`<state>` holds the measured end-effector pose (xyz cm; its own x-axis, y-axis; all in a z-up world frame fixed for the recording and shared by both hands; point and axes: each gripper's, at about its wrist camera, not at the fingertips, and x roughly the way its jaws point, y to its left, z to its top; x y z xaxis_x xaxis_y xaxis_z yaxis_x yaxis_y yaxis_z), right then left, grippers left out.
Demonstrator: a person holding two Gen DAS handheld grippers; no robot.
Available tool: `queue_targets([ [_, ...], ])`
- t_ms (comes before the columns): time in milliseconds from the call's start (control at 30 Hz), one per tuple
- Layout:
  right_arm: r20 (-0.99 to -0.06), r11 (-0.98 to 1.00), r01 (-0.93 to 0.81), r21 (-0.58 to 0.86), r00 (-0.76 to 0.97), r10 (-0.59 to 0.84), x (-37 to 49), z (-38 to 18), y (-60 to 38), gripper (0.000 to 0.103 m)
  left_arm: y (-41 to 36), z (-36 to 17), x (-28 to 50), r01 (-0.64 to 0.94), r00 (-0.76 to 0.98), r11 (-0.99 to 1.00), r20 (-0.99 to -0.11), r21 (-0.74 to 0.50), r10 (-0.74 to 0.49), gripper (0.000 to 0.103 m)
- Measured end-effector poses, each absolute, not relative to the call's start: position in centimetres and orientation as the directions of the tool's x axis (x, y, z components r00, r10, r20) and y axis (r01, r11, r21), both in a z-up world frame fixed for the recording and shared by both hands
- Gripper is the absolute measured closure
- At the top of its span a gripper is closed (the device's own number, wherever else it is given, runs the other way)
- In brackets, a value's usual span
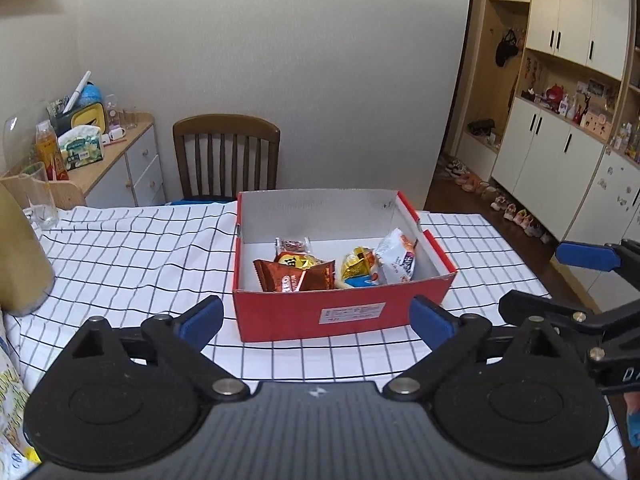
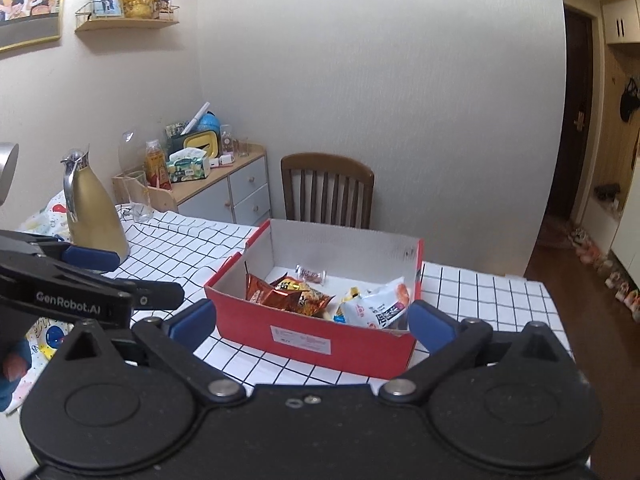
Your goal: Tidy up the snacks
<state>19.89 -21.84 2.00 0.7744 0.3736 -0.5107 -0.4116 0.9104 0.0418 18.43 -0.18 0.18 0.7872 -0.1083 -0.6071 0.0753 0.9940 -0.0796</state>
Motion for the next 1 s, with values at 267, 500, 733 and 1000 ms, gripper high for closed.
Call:
queue_targets([
  [267,-0.506,0.913,-0.404,0.051,0.778,0.373,18.7,2.2,-22.0,0.000,0.4,0.7,17.9,0.055,0.787,0.988,-0.602,-0.144,-0.132,0.003],
  [500,-0.521,0.924,-0.364,0.120,0.769,0.370,19.1,1.8,-22.8,0.000,0.3,0.7,17.7,0.047,0.789,0.990,-0.602,-0.136,-0.120,0.003],
  [733,-0.516,0.924,-0.358,0.133,0.771,0.373,19.4,2.0,-22.8,0.000,0.0,0.8,17.6,0.064,0.793,0.989,-0.596,-0.130,-0.130,0.003],
  [1000,-0.516,0.929,-0.342,0.143,0.775,0.365,20.1,2.0,-22.8,0.000,-0.3,1.1,17.3,0.083,0.795,0.988,-0.589,-0.133,-0.146,0.003],
])
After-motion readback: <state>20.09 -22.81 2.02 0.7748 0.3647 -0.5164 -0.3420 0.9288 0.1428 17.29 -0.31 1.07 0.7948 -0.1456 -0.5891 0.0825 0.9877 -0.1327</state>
